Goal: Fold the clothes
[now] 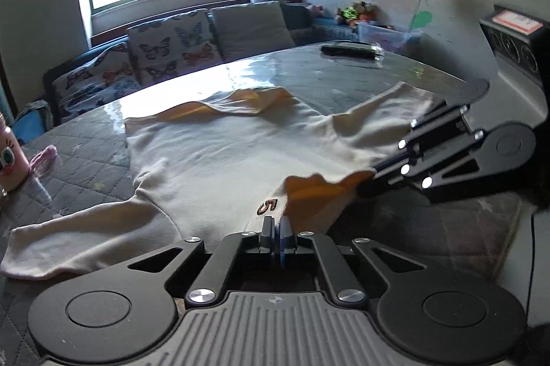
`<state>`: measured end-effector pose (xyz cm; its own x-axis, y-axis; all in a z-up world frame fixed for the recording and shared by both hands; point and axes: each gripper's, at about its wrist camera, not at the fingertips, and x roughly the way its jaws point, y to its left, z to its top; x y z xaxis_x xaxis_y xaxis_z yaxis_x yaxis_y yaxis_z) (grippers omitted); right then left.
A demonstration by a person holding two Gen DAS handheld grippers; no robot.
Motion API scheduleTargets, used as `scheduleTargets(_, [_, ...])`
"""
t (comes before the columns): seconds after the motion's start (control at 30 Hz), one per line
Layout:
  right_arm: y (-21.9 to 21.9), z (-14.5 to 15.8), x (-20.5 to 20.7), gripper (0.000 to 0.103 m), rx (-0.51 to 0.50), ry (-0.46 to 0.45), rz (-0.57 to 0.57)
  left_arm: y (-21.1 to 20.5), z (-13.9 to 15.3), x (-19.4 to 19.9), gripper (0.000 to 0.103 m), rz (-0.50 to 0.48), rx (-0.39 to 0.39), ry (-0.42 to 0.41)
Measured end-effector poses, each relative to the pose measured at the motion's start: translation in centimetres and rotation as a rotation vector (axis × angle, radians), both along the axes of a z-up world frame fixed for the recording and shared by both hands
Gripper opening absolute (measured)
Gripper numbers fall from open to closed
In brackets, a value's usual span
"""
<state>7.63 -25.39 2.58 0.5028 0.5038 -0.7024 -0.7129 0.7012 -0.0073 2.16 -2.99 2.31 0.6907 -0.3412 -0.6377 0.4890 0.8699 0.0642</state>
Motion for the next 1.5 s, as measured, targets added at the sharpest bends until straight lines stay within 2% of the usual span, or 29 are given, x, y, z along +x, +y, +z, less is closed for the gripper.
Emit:
scheduleTargets(0.3, [-0.6, -0.2, -2.4, 0.009, -0.042, 0.053, 0.076, 0.2, -1.5, -1.5, 0.003, -0.071, 0.018, 0.102])
scheduleTargets(0.57, [-2.5, 3.0, -0.3, 0.015, 0.049, 0.104, 0.067, 2.5, 2.6, 0.0, 0.007, -0.029, -0.043, 0.002])
scheduleTargets(0.73, [-2.9, 3.6, 4.3, 0.016, 0.068, 0.043, -0.050, 2.5, 2.1, 3.3, 0.007, 0.045, -0.064, 0.003])
scheduleTargets(0.8, [-2.9, 3.3, 6.7, 0.021, 0.063, 0.027, -0.098, 2.2, 1.1, 4.7, 0.007, 0.067, -0.058, 0.023])
scheduleTargets(0.93, [-2.6, 1.9, 11.8, 0.021, 0.058, 0.060, -0.168, 1.6, -0.6, 6.2, 0.007, 0.067, -0.056, 0.071])
scheduleTargets(1.13, [-1.1, -1.1, 17.5, 0.023, 0.010, 0.123, -0.179, 1.5, -2.1, 7.1, 0.013, 0.055, -0.045, 0.117])
scheduleTargets(1.2, [-0.7, -2.1, 19.2, 0.024, -0.011, 0.131, -0.197, 1.5, -2.5, 7.4, 0.018, 0.056, -0.042, 0.132])
scheduleTargets(1.33, [-1.2, -2.8, 22.6, 0.025, -0.003, 0.097, -0.305, 1.6, -2.5, 7.9, 0.026, 0.057, -0.040, 0.139])
scheduleTargets(1.37, [-1.7, -2.7, 23.5, 0.028, 0.014, 0.088, -0.344, 1.7, -2.5, 8.2, 0.028, 0.062, -0.034, 0.135])
scheduleTargets(1.4, [-2.1, -2.7, 24.1, 0.036, 0.024, 0.078, -0.372, 1.7, -2.3, 8.5, 0.029, 0.069, -0.030, 0.128])
scheduleTargets(1.5, [-3.0, -2.3, 24.9, 0.043, 0.023, 0.039, -0.404, 1.9, -1.6, 10.1, 0.036, 0.100, -0.027, 0.104])
